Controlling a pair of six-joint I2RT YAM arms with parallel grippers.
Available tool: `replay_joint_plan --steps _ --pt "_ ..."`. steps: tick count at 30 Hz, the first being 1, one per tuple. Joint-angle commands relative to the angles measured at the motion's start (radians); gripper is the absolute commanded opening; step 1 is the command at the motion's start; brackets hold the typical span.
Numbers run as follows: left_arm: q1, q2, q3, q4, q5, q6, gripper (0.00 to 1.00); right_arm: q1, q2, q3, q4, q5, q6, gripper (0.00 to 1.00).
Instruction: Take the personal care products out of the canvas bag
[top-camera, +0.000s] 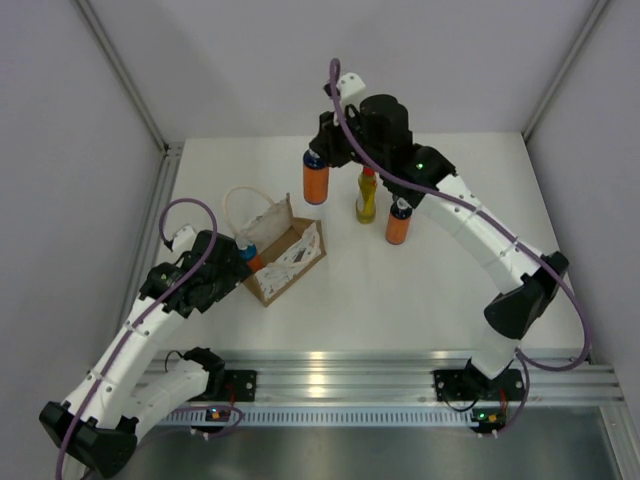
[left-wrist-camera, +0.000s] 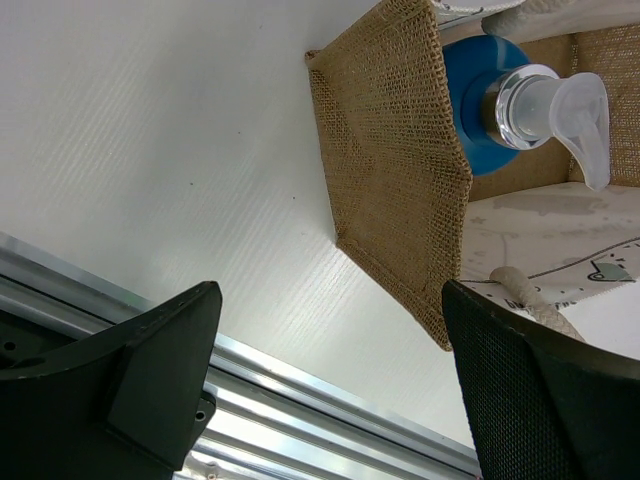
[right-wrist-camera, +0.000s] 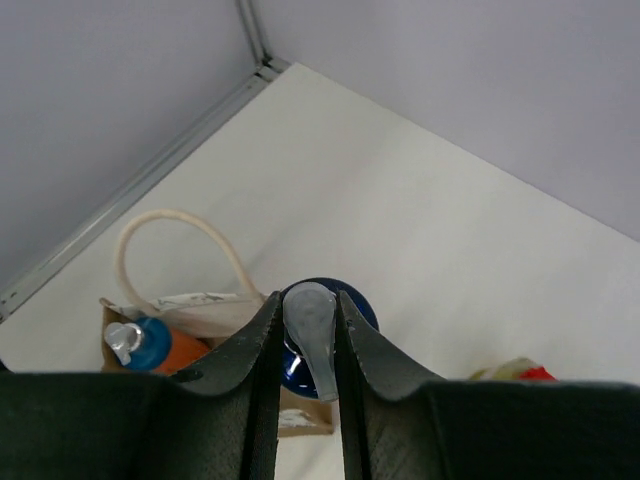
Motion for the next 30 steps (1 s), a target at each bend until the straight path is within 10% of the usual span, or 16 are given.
replay_joint_plan --steps 1,17,30 --pt "0.001 -0.006 0.004 0.030 -0.021 0.004 0.96 -0.066 -0.115 -0.054 0.106 0.051 0.069 0.00" --pt "0.001 0.008 0.006 0.031 -0.021 0.012 0.96 -0.195 -0.341 -0.698 0.508 0.038 0.059 0.00" --pt "0.002 0.020 0.024 0.031 -0.018 0.024 0.96 -0.209 -0.352 -0.879 0.652 0.045 0.033 0.00"
